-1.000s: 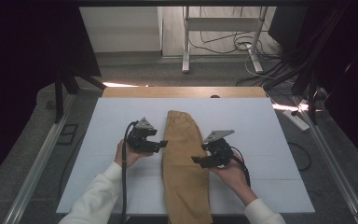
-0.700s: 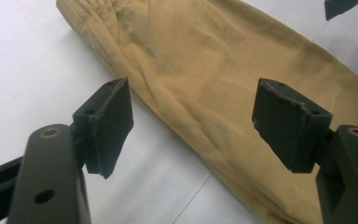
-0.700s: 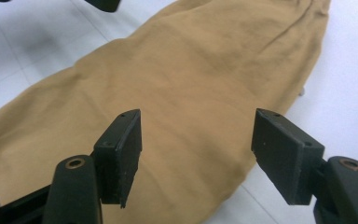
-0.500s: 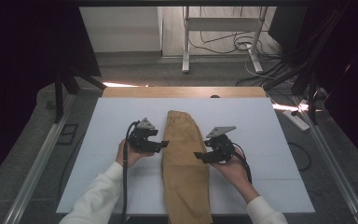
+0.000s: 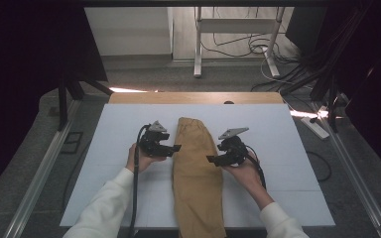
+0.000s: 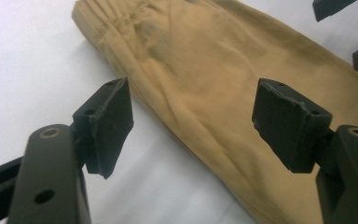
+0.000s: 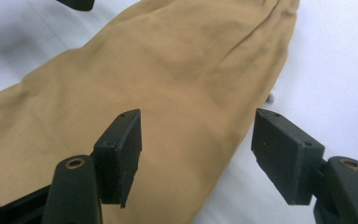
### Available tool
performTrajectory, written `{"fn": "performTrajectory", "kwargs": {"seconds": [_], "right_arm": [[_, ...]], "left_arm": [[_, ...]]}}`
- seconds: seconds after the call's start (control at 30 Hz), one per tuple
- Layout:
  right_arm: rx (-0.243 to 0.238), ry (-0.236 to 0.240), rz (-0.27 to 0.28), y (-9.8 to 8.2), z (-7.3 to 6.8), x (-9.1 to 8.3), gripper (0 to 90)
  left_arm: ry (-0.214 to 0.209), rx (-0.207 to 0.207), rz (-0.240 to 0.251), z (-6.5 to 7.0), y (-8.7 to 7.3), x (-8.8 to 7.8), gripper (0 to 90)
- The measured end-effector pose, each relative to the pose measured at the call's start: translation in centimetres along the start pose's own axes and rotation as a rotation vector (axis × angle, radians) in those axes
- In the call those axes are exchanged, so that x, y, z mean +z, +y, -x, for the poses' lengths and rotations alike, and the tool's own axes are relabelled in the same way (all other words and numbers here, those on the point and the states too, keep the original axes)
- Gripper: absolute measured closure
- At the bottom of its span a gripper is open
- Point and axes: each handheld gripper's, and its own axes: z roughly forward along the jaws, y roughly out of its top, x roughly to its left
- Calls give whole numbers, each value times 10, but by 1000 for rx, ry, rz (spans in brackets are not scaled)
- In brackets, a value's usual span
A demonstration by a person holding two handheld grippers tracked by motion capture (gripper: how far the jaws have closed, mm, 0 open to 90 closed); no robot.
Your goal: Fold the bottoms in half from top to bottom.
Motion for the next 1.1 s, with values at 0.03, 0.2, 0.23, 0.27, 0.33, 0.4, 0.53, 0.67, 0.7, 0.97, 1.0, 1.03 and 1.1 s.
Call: {"fn": "performTrajectory", "kwargs": {"seconds": [0.03, 0.2, 0.23, 0.27, 0.33, 0.4, 0.53, 0.67, 0.7, 0.97, 1.0, 1.03, 1.1], "right_arm": [[1, -1, 4, 1, 1, 1, 338], [15, -11, 8, 8, 12, 3, 334], [18, -14, 11, 10, 15, 3, 334], [19, -18, 13, 10, 16, 3, 334], [24, -21, 12, 12, 19, 5, 334], [29, -23, 11, 14, 21, 6, 334], [32, -27, 6, 16, 23, 12, 334], [47, -28, 3, 19, 29, 21, 334], [50, -34, -4, 19, 30, 24, 334], [111, -55, -4, 25, 51, 39, 336], [114, -58, -7, 26, 52, 41, 336], [119, -56, -7, 28, 52, 43, 336], [123, -52, -1, 30, 53, 48, 336]], "left_arm": [[3, -3, -1, -1, 1, 1, 282], [13, -15, -7, -9, 4, 7, 283], [15, -18, -6, -10, 4, 8, 282], [19, -23, -6, -11, 5, 9, 282], [21, -30, -6, -14, 6, 10, 282], [25, -33, -11, -16, 6, 12, 281], [31, -41, -19, -22, 6, 15, 282], [28, -50, -19, -28, 9, 17, 281], [27, -49, -19, -29, 10, 18, 282], [23, -54, -47, -35, 11, 34, 279], [21, -61, -50, -36, 10, 36, 278], [17, -72, -49, -37, 10, 37, 275], [11, -77, -56, -39, 10, 41, 273]]}}
